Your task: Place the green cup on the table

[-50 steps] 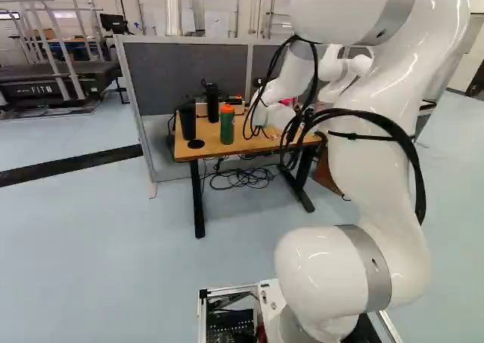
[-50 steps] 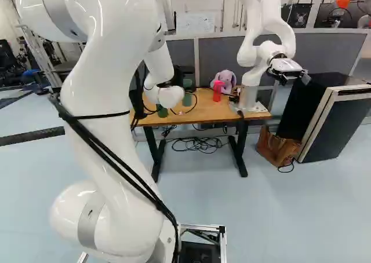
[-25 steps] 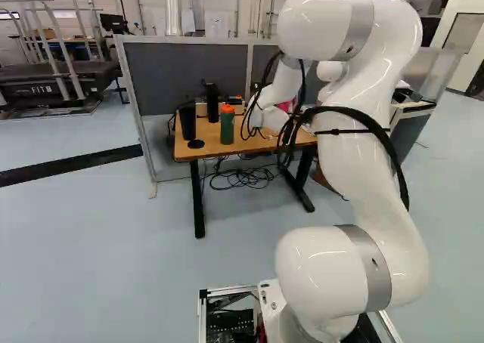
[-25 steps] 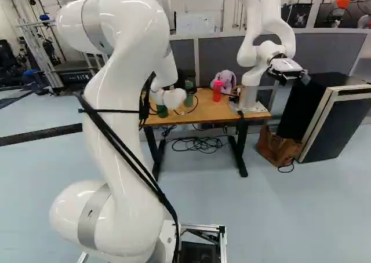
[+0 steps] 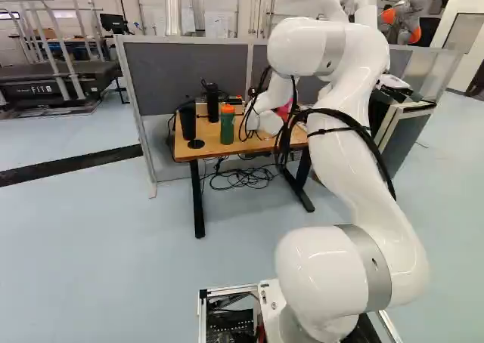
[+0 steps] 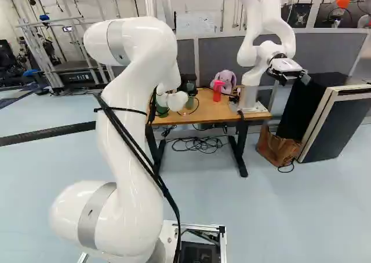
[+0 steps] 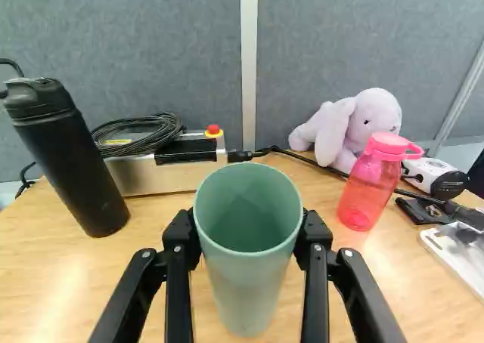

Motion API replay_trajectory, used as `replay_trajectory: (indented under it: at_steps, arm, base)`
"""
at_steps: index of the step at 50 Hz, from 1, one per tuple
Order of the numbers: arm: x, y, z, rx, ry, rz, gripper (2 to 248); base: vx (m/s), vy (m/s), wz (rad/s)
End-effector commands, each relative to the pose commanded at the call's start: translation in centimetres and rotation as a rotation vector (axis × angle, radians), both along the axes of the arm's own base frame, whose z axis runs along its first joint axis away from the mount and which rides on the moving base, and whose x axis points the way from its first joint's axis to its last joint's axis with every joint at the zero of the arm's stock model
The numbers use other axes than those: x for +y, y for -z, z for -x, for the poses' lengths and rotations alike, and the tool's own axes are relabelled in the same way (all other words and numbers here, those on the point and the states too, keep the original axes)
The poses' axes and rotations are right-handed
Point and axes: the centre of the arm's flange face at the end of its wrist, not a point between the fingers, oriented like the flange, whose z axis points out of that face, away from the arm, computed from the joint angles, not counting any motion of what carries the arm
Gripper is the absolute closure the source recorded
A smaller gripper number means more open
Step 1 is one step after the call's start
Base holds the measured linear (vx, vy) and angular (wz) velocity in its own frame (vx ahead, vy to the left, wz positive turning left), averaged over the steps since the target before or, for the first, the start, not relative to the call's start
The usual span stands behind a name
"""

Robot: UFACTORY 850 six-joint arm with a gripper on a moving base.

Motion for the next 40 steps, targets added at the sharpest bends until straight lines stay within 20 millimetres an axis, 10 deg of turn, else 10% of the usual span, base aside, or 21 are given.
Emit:
replay_trajectory:
  at_steps: [15,21,25,26,40]
  arm:
    - [0.0,0.8,-0.3,0.007,0.0,0.0,109]
    - [0.0,0.8,-0.3,0.007,0.0,0.0,43]
    - [0.0,0.8,-0.3,0.007,0.0,0.0,43]
    - [0.0,0.8,-0.3,0.007,0.0,0.0,8]
    - [0.1,-0.2,0.7,0.006,-0.002,0.0,3]
  base:
    - [0.0,0.0,0.0]
    - [0.0,0.0,0.0]
    - [0.0,0.0,0.0]
    - [0.0,0.0,0.0]
    - [0.0,0.0,0.0]
